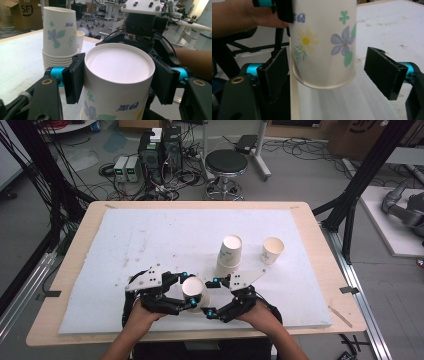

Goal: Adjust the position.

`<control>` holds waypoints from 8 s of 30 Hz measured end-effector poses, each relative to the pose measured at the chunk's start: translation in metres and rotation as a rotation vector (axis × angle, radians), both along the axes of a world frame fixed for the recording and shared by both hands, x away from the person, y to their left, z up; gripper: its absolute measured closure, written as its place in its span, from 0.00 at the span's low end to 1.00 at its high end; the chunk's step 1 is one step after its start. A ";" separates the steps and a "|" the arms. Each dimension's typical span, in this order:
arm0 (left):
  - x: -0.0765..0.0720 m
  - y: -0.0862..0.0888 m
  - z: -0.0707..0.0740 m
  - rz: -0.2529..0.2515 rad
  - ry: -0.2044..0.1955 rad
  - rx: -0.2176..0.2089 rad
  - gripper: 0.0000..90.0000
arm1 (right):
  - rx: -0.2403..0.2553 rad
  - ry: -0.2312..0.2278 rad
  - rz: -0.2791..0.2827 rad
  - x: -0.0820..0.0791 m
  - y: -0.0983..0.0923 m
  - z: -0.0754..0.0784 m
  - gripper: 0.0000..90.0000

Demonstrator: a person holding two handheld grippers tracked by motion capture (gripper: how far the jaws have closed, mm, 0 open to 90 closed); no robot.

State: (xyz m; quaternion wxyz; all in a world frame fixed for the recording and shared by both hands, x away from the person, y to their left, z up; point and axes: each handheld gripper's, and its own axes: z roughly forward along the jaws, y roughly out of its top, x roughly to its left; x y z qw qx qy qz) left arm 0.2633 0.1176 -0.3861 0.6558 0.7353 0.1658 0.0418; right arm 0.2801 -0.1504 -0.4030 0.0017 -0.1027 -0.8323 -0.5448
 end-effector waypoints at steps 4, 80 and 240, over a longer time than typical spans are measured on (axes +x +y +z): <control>0.001 -0.003 -0.001 -0.013 0.009 -0.006 0.38 | 0.003 0.005 0.012 0.000 0.002 -0.001 0.23; 0.017 -0.032 0.012 -0.191 0.040 0.392 0.22 | -0.555 -0.120 0.141 0.007 0.014 0.029 0.37; 0.012 -0.014 -0.003 -0.143 -0.048 0.412 0.21 | -0.390 -0.127 0.051 0.006 -0.006 0.032 0.35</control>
